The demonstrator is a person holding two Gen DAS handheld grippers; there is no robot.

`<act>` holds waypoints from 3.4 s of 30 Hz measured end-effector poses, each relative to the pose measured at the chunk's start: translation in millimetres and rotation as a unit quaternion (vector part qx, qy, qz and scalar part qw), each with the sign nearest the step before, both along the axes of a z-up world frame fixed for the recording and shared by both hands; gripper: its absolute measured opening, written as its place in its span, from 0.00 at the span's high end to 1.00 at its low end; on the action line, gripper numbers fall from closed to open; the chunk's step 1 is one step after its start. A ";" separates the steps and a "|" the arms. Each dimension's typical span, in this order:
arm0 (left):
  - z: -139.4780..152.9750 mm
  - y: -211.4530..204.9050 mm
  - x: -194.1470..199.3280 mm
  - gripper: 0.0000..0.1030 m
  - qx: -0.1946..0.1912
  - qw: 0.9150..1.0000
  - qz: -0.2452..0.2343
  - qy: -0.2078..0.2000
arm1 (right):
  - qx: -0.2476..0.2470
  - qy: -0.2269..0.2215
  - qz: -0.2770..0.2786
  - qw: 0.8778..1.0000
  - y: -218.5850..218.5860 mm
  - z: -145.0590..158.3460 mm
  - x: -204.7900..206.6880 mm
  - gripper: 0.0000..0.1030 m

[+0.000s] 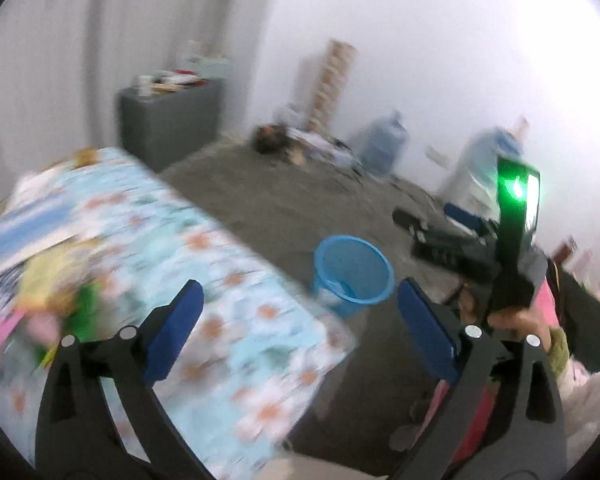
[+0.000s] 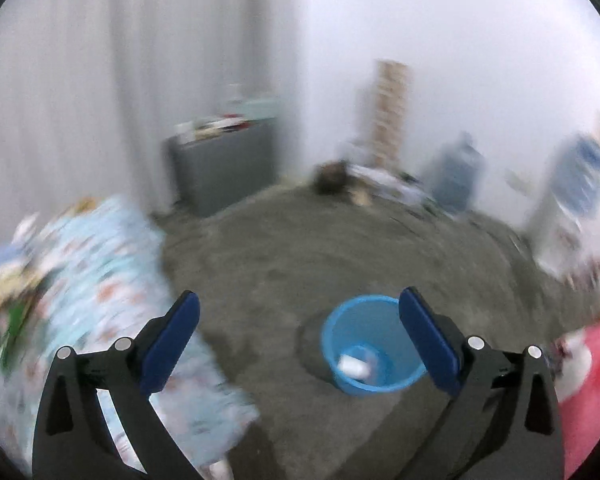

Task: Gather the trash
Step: 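Move both tools back over the bed toward the remaining trash, then grasp the red plastic bag with the left tool while the right tool grasps a gold snack wrapper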

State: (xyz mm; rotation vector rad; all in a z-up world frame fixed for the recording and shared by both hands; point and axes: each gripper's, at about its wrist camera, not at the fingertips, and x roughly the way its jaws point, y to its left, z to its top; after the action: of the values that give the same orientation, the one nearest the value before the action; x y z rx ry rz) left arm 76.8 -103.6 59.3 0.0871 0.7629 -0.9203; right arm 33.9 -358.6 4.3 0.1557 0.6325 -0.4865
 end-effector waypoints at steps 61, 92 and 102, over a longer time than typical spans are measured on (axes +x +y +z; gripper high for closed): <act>-133.2 400.3 229.8 0.92 -0.230 0.858 0.408 0.213 | 0.363 0.062 0.268 0.890 167.7 6.0 304.3 0.33; -111.1 369.0 35.4 0.92 -0.240 0.896 0.348 0.137 | 0.571 0.072 0.202 0.792 149.1 -76.4 189.3 0.59; -105.0 346.6 29.0 0.92 -0.234 0.908 0.323 0.126 | 0.606 0.094 0.209 0.762 172.3 -101.7 194.5 0.64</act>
State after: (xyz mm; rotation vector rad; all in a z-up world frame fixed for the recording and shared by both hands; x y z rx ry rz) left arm 105.8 243.0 -45.7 -0.6874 0.7202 -0.4530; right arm 228.5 -186.3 -97.4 1.1868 1.0802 0.4296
